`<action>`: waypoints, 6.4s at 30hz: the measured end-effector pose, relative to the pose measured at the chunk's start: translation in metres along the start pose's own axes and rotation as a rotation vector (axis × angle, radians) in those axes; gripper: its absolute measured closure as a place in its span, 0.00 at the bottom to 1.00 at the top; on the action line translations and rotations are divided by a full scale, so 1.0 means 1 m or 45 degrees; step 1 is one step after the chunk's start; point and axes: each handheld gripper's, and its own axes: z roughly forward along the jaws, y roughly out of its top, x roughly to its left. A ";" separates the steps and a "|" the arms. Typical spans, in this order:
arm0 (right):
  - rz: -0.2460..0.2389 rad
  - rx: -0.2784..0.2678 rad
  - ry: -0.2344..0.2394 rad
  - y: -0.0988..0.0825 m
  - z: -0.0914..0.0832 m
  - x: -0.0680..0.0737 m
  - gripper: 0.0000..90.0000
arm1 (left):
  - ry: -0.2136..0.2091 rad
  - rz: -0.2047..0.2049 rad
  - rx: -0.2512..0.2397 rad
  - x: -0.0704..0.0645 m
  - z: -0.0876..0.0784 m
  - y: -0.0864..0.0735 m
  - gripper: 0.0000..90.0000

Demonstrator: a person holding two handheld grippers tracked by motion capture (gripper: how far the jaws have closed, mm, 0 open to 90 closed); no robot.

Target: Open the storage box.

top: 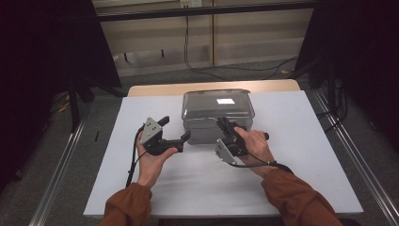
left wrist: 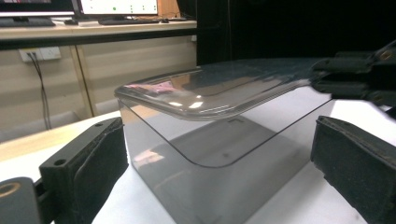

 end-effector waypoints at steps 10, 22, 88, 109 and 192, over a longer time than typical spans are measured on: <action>-0.004 -0.003 -0.010 0.001 0.001 -0.006 0.89 | 0.065 0.019 0.023 0.010 0.020 -0.002 0.06; -0.013 -0.002 -0.010 0.002 0.002 -0.013 0.89 | 0.023 0.049 -0.020 0.011 0.037 0.000 0.10; 0.984 -0.059 0.144 -0.072 0.008 -0.043 0.36 | 0.059 0.134 -0.044 0.022 0.056 0.017 0.39; 1.210 -0.121 0.132 -0.104 0.021 -0.052 0.50 | 0.053 0.083 -0.053 0.027 0.063 0.027 0.40; 1.461 -0.086 0.161 -0.151 0.102 -0.078 0.63 | 0.098 0.090 -0.022 0.080 0.113 0.043 0.79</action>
